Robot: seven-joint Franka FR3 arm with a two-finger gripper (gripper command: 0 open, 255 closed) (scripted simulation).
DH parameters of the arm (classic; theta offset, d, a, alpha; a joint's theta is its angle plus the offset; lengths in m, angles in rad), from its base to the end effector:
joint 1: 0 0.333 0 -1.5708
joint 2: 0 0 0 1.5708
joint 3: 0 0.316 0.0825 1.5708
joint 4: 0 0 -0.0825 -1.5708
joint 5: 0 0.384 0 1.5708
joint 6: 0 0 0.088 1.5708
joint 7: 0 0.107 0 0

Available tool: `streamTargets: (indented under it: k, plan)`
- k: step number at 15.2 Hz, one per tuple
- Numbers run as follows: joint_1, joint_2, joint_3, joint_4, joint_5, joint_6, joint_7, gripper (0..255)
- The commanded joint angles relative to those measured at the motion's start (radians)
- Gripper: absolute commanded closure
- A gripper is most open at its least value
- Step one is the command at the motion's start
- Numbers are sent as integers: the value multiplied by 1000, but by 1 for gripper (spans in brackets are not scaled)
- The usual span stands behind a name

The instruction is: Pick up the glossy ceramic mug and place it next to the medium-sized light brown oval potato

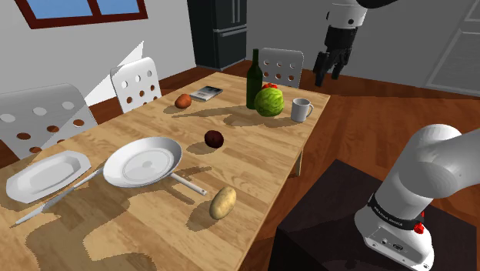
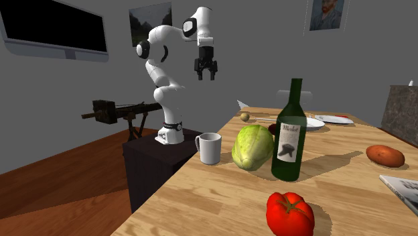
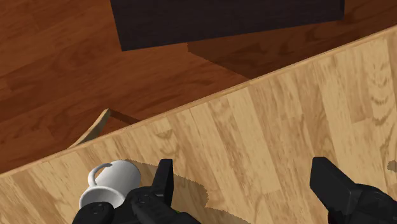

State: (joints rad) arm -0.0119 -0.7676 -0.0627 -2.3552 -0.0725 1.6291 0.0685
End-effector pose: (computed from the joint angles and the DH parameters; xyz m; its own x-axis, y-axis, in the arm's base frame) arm 0.3163 -0.0366 0.5898 0.9915 -0.1227 0.0424 -0.1239 -0.9920 0.0261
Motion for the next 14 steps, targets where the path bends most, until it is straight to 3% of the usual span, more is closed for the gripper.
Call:
streamTargets:
  k: [1,14]
  plan:
    - [0,0,0,0,0,0,0,0]
    - [-48,365,-140,5,-62,373,-95,0]
